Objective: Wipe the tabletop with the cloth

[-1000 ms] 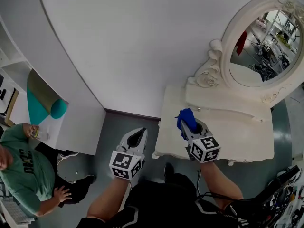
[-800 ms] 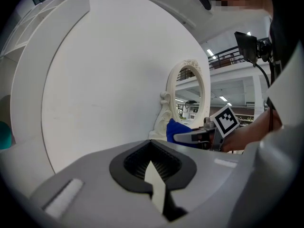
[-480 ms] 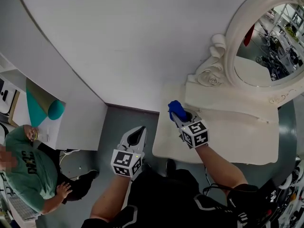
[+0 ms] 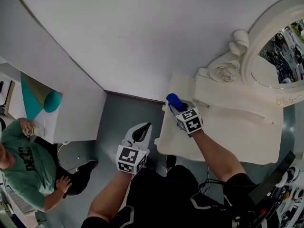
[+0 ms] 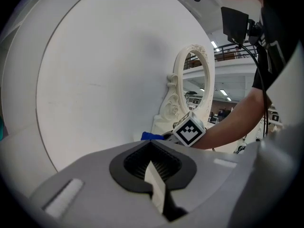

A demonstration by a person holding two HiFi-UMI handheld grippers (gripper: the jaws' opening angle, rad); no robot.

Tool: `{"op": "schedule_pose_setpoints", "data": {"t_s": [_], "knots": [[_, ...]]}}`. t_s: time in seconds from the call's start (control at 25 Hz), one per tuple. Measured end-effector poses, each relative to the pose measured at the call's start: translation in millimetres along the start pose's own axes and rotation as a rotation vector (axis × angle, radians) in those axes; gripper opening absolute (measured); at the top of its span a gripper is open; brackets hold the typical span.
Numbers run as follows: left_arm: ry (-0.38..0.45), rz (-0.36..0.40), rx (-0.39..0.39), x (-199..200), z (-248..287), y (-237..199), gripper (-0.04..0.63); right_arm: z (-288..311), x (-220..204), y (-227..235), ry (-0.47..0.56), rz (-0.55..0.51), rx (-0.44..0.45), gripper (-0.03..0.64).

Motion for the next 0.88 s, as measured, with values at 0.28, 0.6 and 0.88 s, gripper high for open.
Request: {"op": "schedule_pose_setpoints", "data": {"t_s": [0.28,0.6,0.88], "knots": [[-0.020,-0.015,-0.002,-14,-6,-7,0.008,18,-24,-6,-0.097,-0.019,-0.021,0.097],[-0.015,-0.029,-0.012,-14,-19,-5,0.008,-2,-46,-52,-0.162,-0.110,0.045,0.097],[-0.005,-0.026,-0.009,-15,-36,-5,0.008,-37,-70,-108,-0.192,-0.140,0.110,0.097]]}}
Point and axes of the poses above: the fingertips, and each gripper's own axes: z forward along the fingers, y to its right, x out of its top, the point moved 4 cm from there along -z, backward along the fingers, and after that the axes turned 6 degrees about y, right-handed, at the moved point
